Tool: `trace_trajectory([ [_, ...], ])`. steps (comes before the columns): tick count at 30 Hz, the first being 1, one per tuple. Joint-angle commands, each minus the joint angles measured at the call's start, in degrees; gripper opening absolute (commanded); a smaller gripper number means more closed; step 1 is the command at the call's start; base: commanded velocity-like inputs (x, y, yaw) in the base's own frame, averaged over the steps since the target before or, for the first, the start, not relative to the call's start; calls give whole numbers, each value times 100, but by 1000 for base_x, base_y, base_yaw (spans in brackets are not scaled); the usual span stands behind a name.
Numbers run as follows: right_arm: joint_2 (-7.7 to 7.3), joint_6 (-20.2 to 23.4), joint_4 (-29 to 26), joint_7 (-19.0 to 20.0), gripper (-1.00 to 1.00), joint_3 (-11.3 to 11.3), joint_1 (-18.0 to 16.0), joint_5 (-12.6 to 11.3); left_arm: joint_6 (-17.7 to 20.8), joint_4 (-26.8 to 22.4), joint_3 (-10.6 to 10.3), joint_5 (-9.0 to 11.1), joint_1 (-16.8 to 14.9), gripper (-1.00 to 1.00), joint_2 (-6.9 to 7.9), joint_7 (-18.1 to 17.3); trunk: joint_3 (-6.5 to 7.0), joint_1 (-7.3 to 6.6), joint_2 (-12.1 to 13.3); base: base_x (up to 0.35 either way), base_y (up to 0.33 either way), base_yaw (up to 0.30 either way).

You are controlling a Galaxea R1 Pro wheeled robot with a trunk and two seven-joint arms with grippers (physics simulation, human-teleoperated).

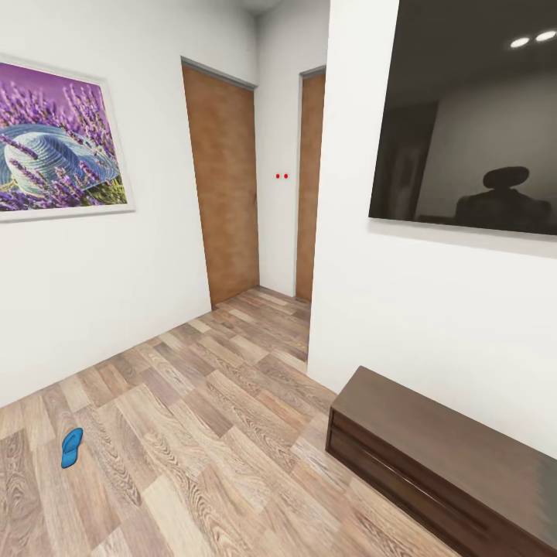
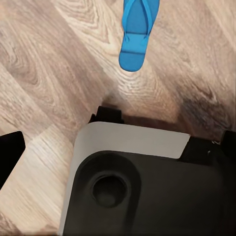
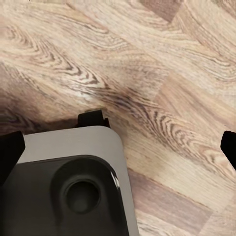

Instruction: In the bedroom, move the book from the bed onto either nightstand, and place the two sandals side by side next to the bed.

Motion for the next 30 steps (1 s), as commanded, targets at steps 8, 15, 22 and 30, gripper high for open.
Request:
trace_trajectory([
  [8,21,15,-523,-15,100,-8,-1,-53,732,-36,10,59,-545,100,25,-3,-6,0,-3,0,0,0],
  [15,25,50,-930,90,100,-10,-7,-101,936,-30,15,53,-1020,100,9,25,-6,0,-3,0,0,0],
  [22,-7,306,-1337,980,100,-32,-16,-313,1523,-29,12,33,-1479,100,5,38,-6,0,-3,0,0,0],
  [30,-91,1196,-1706,2194,100,-64,-227,-1206,2349,-136,10,13,-1798,100,15,20,-6,0,-3,0,0,0],
])
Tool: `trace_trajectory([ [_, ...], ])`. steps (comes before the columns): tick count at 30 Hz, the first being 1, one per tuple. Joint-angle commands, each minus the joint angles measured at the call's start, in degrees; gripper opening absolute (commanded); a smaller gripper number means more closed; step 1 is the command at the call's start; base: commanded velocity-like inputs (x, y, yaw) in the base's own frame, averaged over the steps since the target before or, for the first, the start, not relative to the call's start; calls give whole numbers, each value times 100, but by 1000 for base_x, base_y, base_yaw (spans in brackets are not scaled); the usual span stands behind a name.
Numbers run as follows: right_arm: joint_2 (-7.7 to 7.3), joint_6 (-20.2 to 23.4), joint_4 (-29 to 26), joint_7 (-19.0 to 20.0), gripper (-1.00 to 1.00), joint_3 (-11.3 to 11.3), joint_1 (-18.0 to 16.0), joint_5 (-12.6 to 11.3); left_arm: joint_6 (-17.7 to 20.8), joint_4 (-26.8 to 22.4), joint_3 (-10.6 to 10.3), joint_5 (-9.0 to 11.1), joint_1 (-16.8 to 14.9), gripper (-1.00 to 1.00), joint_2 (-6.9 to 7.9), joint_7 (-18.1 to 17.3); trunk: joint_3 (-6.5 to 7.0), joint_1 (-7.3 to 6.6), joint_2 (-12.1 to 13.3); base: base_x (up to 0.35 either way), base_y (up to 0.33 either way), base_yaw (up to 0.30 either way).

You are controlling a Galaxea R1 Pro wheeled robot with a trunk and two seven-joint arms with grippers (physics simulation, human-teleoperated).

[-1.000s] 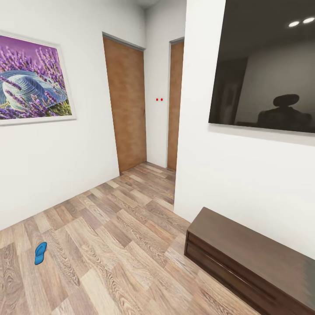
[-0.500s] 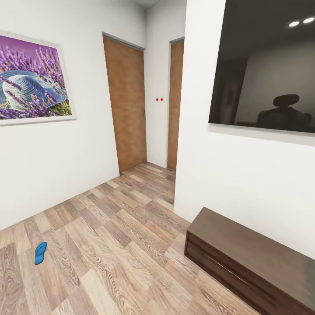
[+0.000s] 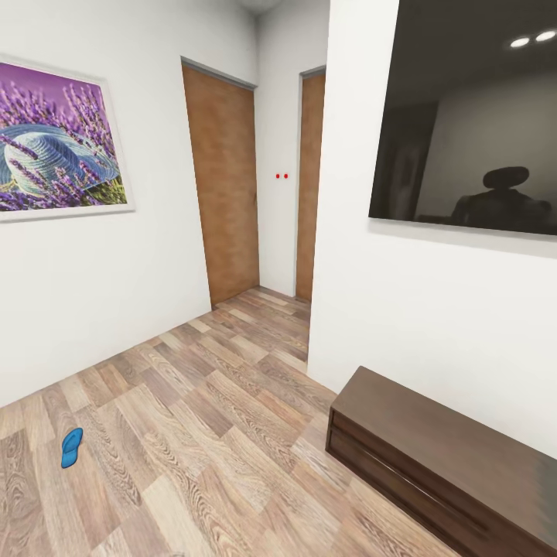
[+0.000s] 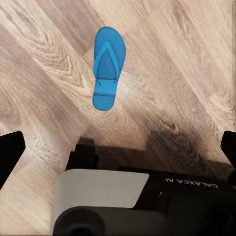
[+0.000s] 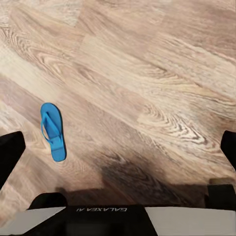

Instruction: In the bedroom, move the book from the bed onto either nightstand, and place the two sandals side by side next to the bed.

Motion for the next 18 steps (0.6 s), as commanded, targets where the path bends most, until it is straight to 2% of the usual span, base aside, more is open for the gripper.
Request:
trace_trajectory([
  [1,-27,184,-58,121,100,-9,-43,-186,87,-48,25,32,-18,100,-7,-7,-7,0,-3,0,0,0],
  [6,-182,802,-325,654,100,-13,-226,-834,274,-279,-12,28,-67,100,-22,-11,-7,0,-3,0,0,0],
  [11,-276,1195,-583,1278,100,-15,-308,-1406,492,-556,-46,30,-99,100,-23,-20,-7,0,-3,0,0,0],
  [14,-299,1315,-723,1566,100,-15,-328,-1611,642,-719,-54,41,-145,100,-20,-34,-7,0,-3,0,0,0],
  [18,-304,1384,-853,1819,100,-20,-340,-1744,811,-865,-61,53,-183,100,-15,-46,-7,0,-3,0,0,0],
])
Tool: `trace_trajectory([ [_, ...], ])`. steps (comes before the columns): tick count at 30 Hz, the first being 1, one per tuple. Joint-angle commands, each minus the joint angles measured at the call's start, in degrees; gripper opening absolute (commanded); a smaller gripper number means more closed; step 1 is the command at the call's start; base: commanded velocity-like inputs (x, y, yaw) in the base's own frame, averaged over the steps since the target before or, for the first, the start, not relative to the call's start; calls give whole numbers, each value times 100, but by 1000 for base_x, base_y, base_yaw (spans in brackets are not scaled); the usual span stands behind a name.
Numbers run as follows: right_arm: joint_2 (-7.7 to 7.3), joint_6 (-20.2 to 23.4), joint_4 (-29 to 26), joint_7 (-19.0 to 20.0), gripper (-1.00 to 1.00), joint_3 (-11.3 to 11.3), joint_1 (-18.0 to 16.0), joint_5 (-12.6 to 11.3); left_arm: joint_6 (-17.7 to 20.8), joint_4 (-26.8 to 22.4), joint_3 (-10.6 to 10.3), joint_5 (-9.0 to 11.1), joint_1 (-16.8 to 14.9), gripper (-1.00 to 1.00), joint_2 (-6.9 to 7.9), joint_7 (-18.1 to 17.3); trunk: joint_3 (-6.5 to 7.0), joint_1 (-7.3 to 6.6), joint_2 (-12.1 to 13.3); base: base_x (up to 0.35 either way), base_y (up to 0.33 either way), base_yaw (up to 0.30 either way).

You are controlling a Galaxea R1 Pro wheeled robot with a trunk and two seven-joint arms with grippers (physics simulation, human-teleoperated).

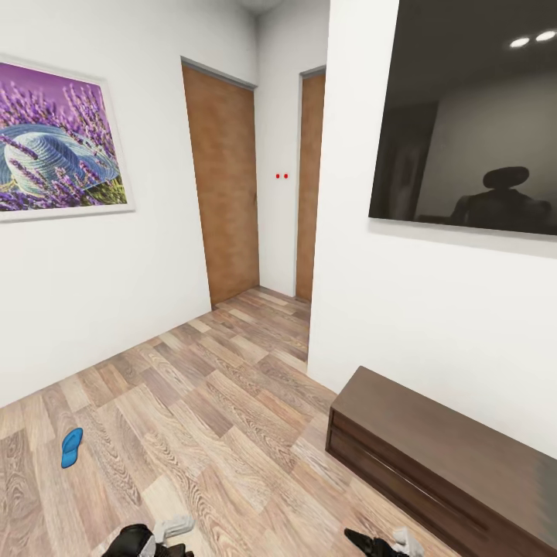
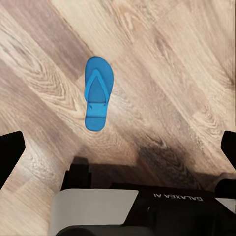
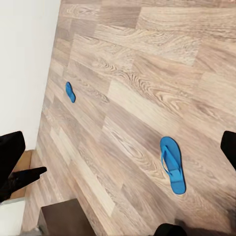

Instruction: In the bedroom, move the book from the bed onto either nightstand, and place the two sandals side by side next to the bed.

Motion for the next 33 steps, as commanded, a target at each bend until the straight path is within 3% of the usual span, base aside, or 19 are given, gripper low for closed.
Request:
trace_trajectory([
  [1,3,50,-23,46,100,-10,-4,-61,61,-30,21,27,-7,100,-3,-10,-6,0,-3,0,0,0],
  [13,-11,39,-376,195,100,-79,-11,-126,286,-267,13,6,-34,100,34,12,-6,0,-3,0,0,0],
  [15,-14,38,-403,202,100,-153,-11,-132,441,-334,13,3,-35,100,55,14,-6,0,-3,0,0,0],
  [16,-13,41,-424,215,100,-367,-11,-141,792,-485,8,1,-36,100,84,16,-6,0,-3,0,0,0],
  [21,-11,70,-457,233,100,-758,-11,-144,1345,-754,0,0,-36,100,106,18,-6,0,-3,0,0,0],
  [33,-17,78,-472,259,100,-977,-11,-158,1541,-854,8,7,-36,100,86,17,-6,0,-3,0,0,0],
])
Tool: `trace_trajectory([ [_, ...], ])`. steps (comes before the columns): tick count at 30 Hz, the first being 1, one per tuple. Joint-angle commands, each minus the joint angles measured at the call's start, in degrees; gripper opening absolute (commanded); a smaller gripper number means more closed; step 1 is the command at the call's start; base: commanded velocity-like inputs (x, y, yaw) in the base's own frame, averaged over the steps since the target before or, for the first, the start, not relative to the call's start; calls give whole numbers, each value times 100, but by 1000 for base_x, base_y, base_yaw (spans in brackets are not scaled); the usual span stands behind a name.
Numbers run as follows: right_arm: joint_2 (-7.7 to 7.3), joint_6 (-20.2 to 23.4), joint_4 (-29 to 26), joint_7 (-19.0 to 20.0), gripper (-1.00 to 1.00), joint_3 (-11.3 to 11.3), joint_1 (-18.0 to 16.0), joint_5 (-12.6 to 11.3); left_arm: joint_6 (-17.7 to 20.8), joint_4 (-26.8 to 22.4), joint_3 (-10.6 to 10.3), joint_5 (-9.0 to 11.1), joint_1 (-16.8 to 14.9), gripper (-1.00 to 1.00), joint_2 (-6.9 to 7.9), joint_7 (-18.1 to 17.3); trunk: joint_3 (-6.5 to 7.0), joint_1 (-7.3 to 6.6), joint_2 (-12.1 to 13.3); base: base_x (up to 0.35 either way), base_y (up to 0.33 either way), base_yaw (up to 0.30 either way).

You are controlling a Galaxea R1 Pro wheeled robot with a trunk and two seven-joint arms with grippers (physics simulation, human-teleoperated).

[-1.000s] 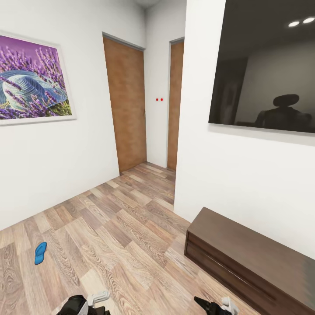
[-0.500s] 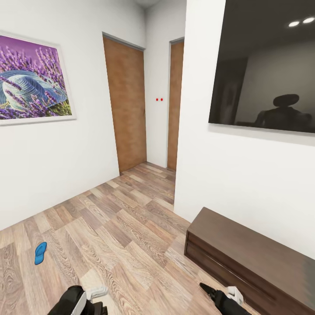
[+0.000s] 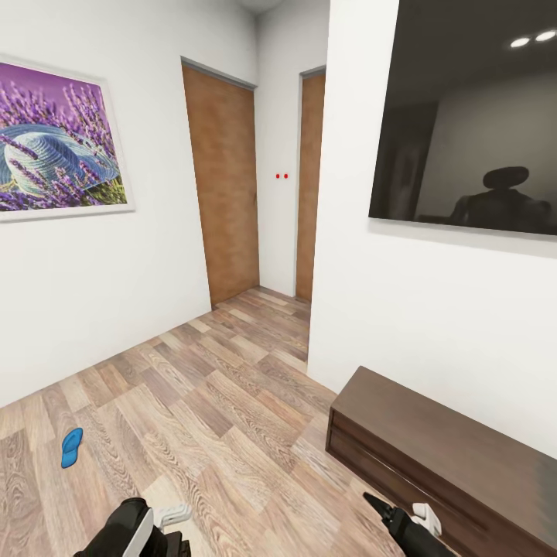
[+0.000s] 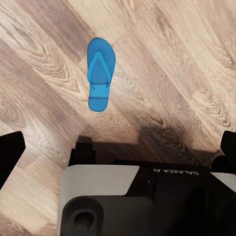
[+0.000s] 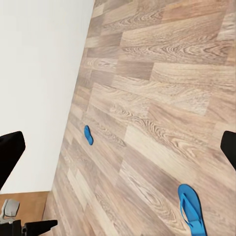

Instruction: In the bedroom, move the book from the bed onto either nightstand, and place the two sandals side by side next to the bed.

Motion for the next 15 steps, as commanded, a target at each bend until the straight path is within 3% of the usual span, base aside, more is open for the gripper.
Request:
trace_trajectory([
  [1,0,47,0,10,100,-17,-3,-41,30,-9,15,12,-2,100,-6,-7,-6,0,-3,0,0,0],
  [6,2,47,2,-4,100,-33,-3,-35,38,-11,19,16,-3,100,-14,-10,-6,0,-3,0,0,0],
  [15,7,44,11,-3,100,-36,-3,-37,42,5,18,23,-3,100,-38,-9,-168,197,-364,0,0,0],
])
